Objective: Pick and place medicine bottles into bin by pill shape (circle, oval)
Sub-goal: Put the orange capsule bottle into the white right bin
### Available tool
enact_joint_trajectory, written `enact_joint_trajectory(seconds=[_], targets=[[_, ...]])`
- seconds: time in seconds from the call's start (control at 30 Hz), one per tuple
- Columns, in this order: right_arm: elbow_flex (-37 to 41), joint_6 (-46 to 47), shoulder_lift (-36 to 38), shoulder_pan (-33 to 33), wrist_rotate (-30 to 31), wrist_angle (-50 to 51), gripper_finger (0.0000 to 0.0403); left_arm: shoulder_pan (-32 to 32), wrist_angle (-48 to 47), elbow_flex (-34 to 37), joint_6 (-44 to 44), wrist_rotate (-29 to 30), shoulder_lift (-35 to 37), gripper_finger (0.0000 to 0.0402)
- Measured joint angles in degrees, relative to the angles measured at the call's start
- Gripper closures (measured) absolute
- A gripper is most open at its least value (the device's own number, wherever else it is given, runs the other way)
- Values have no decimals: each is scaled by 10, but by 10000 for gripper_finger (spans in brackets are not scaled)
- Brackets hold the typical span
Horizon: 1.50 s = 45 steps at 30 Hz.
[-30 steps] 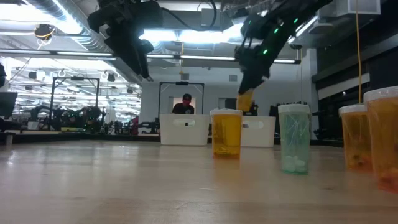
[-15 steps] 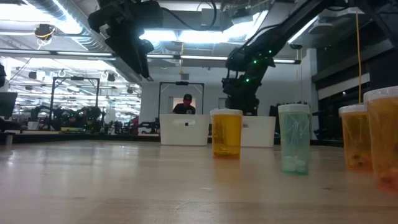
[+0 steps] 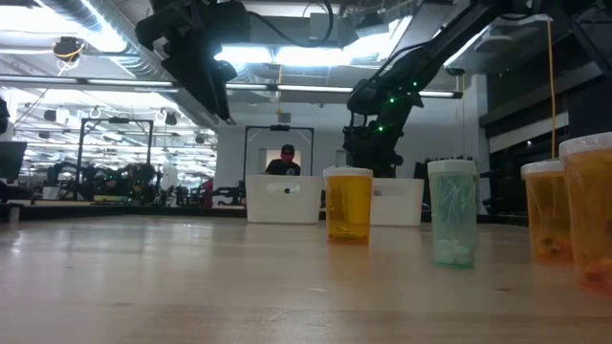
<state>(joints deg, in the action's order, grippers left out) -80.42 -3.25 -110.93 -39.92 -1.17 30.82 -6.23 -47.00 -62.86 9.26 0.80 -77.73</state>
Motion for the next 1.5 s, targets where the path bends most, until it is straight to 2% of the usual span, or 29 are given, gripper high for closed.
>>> enact_joint_trajectory(seconds=[0.17, 0.4, 0.53, 0.63, 0.7, 0.9, 1.07, 1.2, 1.3, 1.5], targets=[[-17, 2, 0, 0, 0, 28, 130, 0, 0, 0, 0, 0, 0, 231], [-121, 11, 1, 10, 2, 150, 128, 0, 0, 0, -2, 0, 0, 231], [-170, 16, 3, 42, -18, 237, 128, 0, 0, 0, -4, 0, 0, 231], [-169, 16, 21, 82, -60, 264, 128, 0, -1, 0, -13, 0, 0, 231], [-155, 15, 42, 118, -66, 274, 128, 1, -1, 0, -14, 0, 0, 231], [-62, 34, 129, 220, -44, 282, 128, 3, -1, 0, -12, 0, 0, 231], [73, 66, 217, 301, -41, 230, 128, 3, -1, 0, -12, 0, 0, 231], [202, 100, 275, 353, -38, 96, 128, 3, 0, 0, -12, 0, 0, 231], [285, 106, 291, 384, -39, -17, 128, 3, 0, 0, -12, 0, 0, 231], [386, 41, 284, 418, -38, -190, 128, 3, 1, 0, -12, 0, 0, 231]])
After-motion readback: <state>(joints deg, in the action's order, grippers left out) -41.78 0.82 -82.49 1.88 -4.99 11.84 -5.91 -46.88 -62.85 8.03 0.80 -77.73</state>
